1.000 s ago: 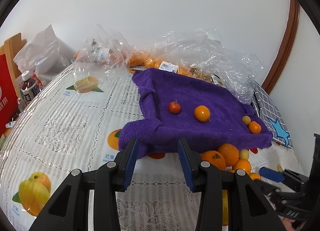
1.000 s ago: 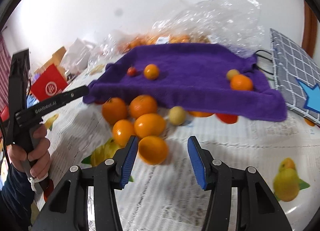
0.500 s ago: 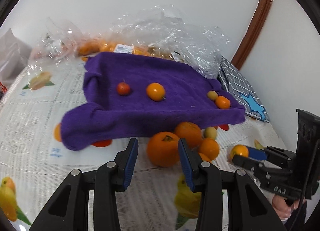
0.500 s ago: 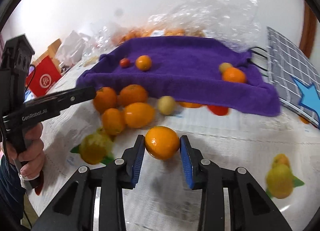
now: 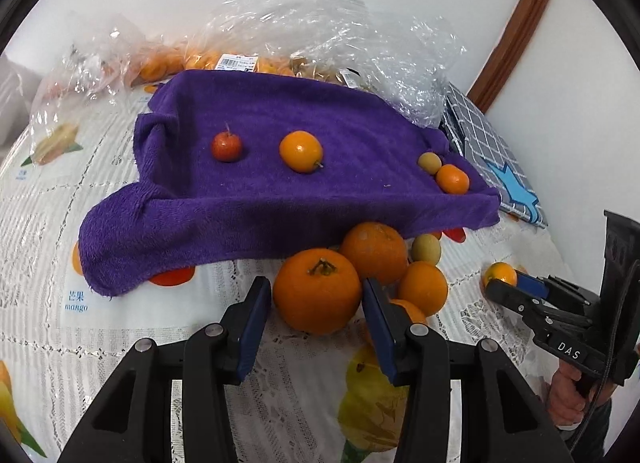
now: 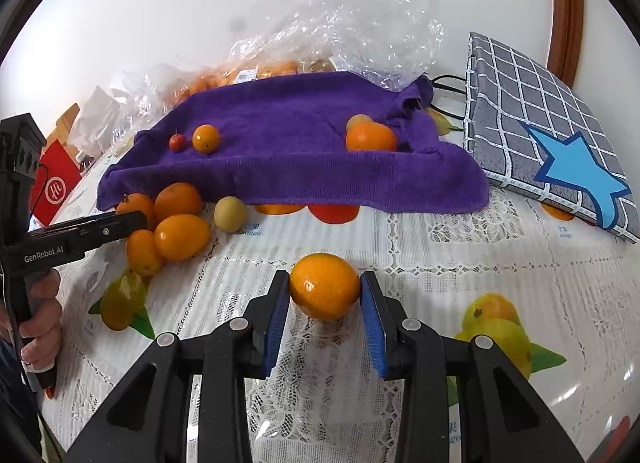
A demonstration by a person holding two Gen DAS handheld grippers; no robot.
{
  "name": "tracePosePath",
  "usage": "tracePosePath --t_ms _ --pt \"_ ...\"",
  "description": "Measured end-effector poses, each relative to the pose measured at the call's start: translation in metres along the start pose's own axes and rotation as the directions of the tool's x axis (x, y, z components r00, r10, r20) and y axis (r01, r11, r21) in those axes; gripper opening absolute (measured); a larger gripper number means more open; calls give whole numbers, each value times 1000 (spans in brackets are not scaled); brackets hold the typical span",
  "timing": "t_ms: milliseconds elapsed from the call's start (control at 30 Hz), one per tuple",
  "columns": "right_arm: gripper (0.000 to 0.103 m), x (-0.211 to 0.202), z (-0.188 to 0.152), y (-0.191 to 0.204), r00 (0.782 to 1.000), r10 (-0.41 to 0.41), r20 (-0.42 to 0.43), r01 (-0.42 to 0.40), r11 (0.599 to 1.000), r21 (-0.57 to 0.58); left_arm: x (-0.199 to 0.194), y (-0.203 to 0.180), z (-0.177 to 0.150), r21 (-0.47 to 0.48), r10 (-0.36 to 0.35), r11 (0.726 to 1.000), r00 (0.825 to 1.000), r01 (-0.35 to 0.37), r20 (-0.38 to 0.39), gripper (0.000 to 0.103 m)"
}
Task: Organize fruits
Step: 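Grasp a small orange with the right gripper while the left grasps a large orange, then carry the small orange with the right gripper while the left carries the large orange onto the towel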
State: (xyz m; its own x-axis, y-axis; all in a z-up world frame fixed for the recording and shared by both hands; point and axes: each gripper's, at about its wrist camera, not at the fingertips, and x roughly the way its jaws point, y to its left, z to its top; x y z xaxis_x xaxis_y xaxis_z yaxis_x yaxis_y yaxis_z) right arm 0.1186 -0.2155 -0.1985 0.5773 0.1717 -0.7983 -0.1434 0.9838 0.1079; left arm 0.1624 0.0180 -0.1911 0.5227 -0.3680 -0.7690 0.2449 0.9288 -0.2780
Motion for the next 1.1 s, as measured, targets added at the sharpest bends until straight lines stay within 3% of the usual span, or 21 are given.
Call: tracePosePath --t_ms 233,433,667,1100 --pt "36 5 0 5 999 -31 -22 31 999 -21 -2 1 -1 -6 -2 1000 1000 2 4 41" --pt "35 3 0 0 1000 -19 -12 19 1000 7 -13 7 1 -47 -11 999 998 14 61 41" --pt "35 -6 -1 -8 999 20 30 -21 998 59 -36 21 6 -112 -9 993 985 28 170 41" --pt "35 -28 20 -10 994 18 110 -27 997 78 -49 17 5 -95 22 995 975 -1 222 41"
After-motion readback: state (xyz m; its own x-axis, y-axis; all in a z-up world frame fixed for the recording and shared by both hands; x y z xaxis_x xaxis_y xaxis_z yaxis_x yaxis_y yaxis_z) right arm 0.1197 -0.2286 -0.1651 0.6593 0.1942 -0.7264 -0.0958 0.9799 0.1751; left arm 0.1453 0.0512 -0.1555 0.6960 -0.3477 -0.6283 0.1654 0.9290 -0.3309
